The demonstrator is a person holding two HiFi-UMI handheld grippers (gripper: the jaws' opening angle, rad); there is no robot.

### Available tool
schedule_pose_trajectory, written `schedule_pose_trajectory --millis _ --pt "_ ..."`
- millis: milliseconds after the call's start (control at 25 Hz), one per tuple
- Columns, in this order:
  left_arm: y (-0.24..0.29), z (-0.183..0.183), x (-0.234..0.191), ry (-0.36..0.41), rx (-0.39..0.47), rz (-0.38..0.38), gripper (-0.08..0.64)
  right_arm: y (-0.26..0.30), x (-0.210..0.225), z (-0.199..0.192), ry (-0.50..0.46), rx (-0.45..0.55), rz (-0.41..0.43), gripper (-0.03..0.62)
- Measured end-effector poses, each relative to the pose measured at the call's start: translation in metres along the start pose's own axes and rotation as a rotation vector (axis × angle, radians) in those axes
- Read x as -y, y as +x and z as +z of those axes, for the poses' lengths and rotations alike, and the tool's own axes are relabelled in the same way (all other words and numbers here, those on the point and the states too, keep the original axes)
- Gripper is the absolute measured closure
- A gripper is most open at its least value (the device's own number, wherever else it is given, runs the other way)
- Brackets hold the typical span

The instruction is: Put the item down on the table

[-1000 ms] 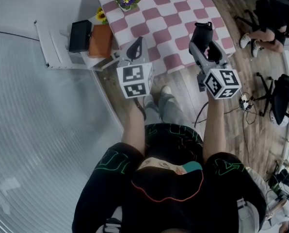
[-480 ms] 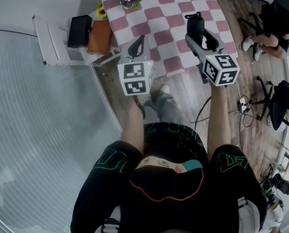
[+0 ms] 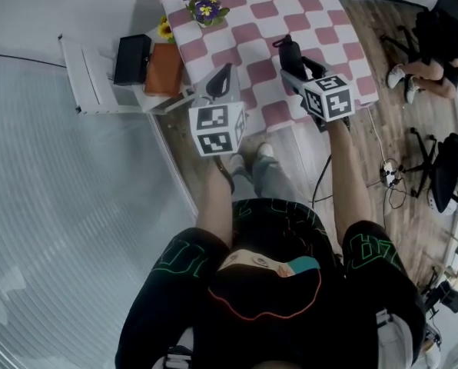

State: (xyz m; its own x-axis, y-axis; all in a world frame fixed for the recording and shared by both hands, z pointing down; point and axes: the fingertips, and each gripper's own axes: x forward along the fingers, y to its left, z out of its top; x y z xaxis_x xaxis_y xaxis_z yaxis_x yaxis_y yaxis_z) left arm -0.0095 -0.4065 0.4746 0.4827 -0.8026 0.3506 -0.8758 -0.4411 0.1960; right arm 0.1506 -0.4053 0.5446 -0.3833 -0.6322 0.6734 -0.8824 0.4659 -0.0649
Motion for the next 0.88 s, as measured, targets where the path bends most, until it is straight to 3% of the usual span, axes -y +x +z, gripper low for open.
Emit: schedule_pose_trajectory --millis 520,720,880 --pt "0.001 -0.009 0.003 -0.009 -0.021 -0.039 0.551 0.058 -0.008 -0.029 -0.196 -0.237 -0.025 0.324" --pt "-0.001 -0.01 0.001 -0.022 -0.022 -0.042 0.551 0.064 -0.007 -0.027 -0.285 -0.262 -0.06 0.345" --pt "-0.002 -0.009 0.003 -0.021 -0.02 -0.044 0.551 0.065 -0.013 -0.027 -0.282 -0.247 -0.034 0.344"
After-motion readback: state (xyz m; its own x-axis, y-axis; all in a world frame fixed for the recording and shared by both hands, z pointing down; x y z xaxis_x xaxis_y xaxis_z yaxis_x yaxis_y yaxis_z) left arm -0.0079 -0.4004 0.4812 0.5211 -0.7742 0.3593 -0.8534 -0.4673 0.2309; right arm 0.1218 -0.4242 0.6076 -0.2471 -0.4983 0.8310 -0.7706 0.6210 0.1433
